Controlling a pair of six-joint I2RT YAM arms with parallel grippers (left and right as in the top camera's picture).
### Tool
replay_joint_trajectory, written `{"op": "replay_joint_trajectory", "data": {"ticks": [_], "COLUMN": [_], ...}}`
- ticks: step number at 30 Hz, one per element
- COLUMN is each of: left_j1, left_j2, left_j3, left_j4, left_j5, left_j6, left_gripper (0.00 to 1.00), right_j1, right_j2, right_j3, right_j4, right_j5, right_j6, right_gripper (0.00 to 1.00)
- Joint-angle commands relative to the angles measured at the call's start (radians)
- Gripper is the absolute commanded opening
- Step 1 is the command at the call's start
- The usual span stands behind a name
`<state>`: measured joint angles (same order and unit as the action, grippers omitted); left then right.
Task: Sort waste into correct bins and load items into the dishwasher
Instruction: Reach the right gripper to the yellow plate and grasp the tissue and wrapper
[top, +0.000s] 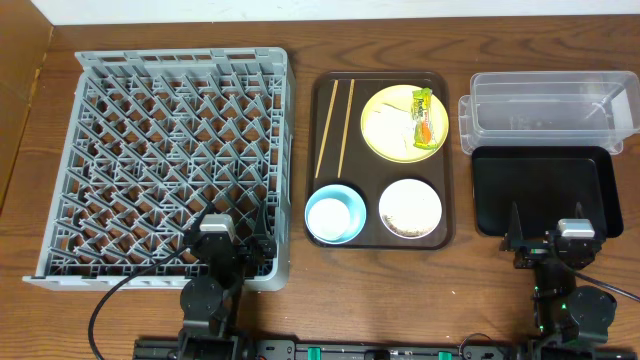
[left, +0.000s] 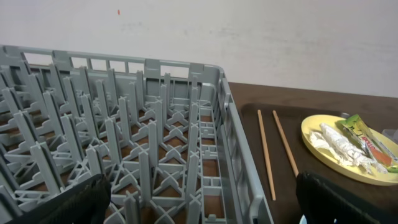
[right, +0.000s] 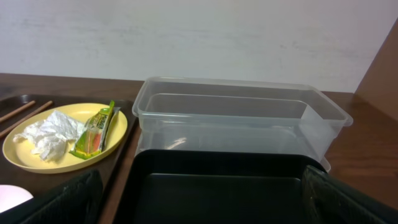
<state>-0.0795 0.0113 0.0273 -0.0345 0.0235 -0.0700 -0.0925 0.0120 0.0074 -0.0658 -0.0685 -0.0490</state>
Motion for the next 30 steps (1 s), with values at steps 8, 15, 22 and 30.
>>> {"op": "replay_joint_trajectory", "data": {"ticks": [8, 15, 22, 30], "left_j1": [-0.002, -0.002, -0.003, -0.002], "left_j2": [0.0, 0.166, 0.584, 0.968], "left_j3": [-0.016, 0.189, 0.616, 1.035], "left_j4": [0.28, 0.04, -0.313, -0.657], "left_j5": [0.031, 0.108, 0.14, 0.259], "left_j6": [-0.062, -0.062, -0.062, -0.063], "left_gripper": [0.97, 0.96, 0.96, 0.96], "right_j1": [-0.005, -0.005, -0.005, -0.005], "right_j2": [-0.005, 0.032, 0.328, 0.824], "right_j3": [-0.002, 0.127, 0.476, 0.979], "right_j4": [0.13, 0.146, -0.13, -0.588], "right_j5": [-0.208, -0.299, -0.342, -0.463], "right_j6": [0.011, 0.06, 0.089, 0.089], "right_gripper": [0.99, 0.99, 0.99, 0.99]}}
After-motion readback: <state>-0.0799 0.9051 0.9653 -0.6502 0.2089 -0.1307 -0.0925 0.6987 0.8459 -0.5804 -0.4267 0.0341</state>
